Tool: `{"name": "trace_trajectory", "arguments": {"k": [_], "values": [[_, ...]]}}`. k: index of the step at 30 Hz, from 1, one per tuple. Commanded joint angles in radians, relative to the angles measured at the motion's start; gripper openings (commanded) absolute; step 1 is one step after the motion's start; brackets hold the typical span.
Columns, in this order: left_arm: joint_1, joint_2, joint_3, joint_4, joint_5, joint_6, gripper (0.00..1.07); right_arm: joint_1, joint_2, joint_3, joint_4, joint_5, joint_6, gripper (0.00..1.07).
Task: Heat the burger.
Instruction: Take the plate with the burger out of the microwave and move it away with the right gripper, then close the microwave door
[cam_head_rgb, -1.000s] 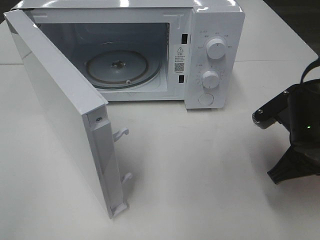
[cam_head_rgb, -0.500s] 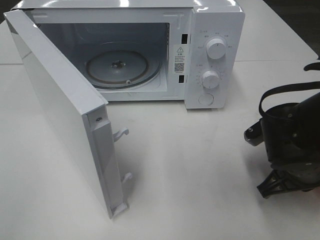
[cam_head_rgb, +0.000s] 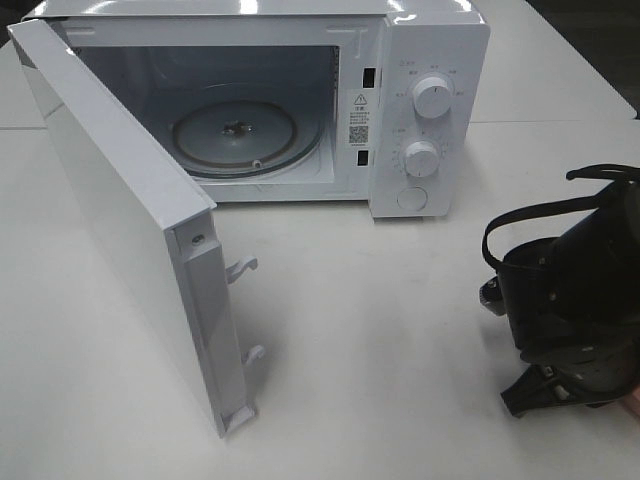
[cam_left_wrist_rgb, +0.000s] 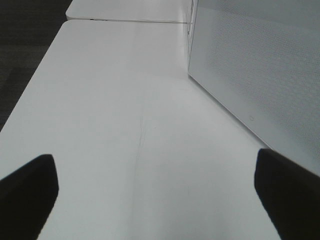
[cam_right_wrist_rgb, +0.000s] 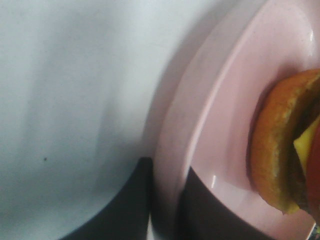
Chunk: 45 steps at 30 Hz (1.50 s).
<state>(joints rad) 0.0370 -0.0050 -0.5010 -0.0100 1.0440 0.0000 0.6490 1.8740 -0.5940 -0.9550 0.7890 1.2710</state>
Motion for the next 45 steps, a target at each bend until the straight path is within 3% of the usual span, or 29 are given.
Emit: {"name": "trace_trajectory", "arguments": {"k": [1, 7, 9, 14, 20, 33, 39, 45], "values": [[0.003, -0.022, 0.002, -0.003, -0.010, 0.000, 1.00, -0.003, 0.005, -0.001, -0.031, 0.041, 0.029, 0.10], [0.003, -0.022, 0.002, -0.003, -0.010, 0.000, 1.00, -0.003, 0.005, -0.001, -0.015, 0.022, 0.029, 0.17], [0.003, -0.022, 0.002, -0.003, -0.010, 0.000, 1.00, -0.003, 0.005, -0.001, 0.003, 0.011, 0.007, 0.30], [0.003, -0.022, 0.002, -0.003, -0.010, 0.000, 1.00, -0.003, -0.025, -0.009, 0.043, 0.006, -0.050, 0.46], [0.003, -0.022, 0.002, -0.003, -0.010, 0.000, 1.00, -0.003, -0.108, -0.033, 0.089, 0.008, -0.133, 0.49], [0.003, -0.022, 0.002, -0.003, -0.010, 0.000, 1.00, -0.003, -0.386, -0.055, 0.329, -0.003, -0.445, 0.51], [0.003, -0.022, 0.002, -0.003, -0.010, 0.000, 1.00, -0.003, -0.543, -0.055, 0.456, -0.019, -0.619, 0.68], [0.003, -0.022, 0.002, -0.003, -0.010, 0.000, 1.00, -0.003, -0.671, -0.055, 0.556, -0.024, -0.710, 0.77]]}}
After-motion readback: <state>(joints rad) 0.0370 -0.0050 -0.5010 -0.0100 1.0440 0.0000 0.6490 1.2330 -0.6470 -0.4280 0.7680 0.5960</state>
